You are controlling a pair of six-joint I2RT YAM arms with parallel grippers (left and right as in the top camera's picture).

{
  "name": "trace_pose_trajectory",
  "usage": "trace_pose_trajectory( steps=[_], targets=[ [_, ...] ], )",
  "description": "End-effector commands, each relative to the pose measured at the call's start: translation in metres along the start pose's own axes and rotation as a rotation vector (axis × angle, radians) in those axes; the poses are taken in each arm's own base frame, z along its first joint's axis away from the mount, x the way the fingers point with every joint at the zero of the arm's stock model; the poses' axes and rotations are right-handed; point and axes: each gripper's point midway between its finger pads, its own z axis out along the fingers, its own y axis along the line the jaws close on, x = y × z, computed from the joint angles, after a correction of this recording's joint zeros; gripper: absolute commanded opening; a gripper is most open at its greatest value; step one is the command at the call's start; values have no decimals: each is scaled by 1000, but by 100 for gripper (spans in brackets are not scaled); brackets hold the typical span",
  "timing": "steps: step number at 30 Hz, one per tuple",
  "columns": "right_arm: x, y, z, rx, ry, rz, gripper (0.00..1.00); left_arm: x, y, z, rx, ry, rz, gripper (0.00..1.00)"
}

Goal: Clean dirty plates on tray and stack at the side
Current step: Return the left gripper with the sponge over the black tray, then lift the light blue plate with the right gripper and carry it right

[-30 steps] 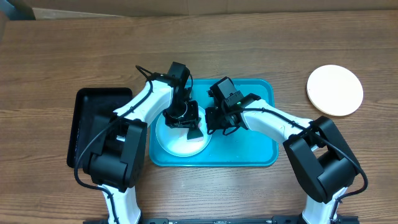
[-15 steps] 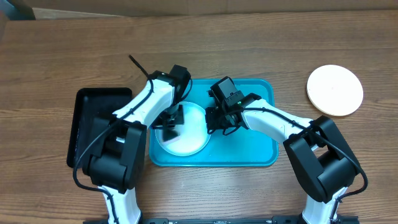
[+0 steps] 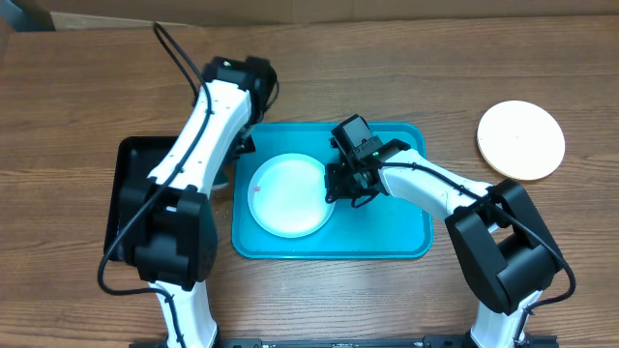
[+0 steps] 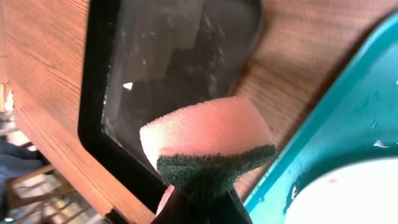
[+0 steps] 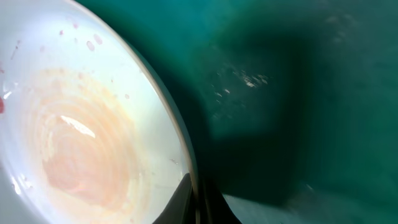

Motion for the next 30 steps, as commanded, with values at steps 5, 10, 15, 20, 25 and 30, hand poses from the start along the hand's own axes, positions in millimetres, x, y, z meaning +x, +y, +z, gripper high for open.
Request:
trace_pose_trajectory(
  steps=[5, 10, 15, 20, 25, 30],
  targets=[
    [-52, 3, -82, 151, -214, -129, 4, -10, 43, 0, 153, 109, -210, 4],
    [-73, -11, -134, 389, -299, -199, 4, -5, 47, 23, 285, 244, -211, 5],
    [-83, -14, -186, 631, -369, -282, 4, 4, 51, 53, 324, 327, -262, 4],
    [-90, -1, -241, 838, -479, -345, 4, 16, 55, 84, 321, 360, -234, 4],
    [-94, 29, -276, 971, -549, -513, 4, 26, 54, 99, 375, 414, -252, 4],
    [-87, 67, -301, 1087, -629, -646, 4, 21, 57, 102, 440, 421, -276, 4]
  ],
)
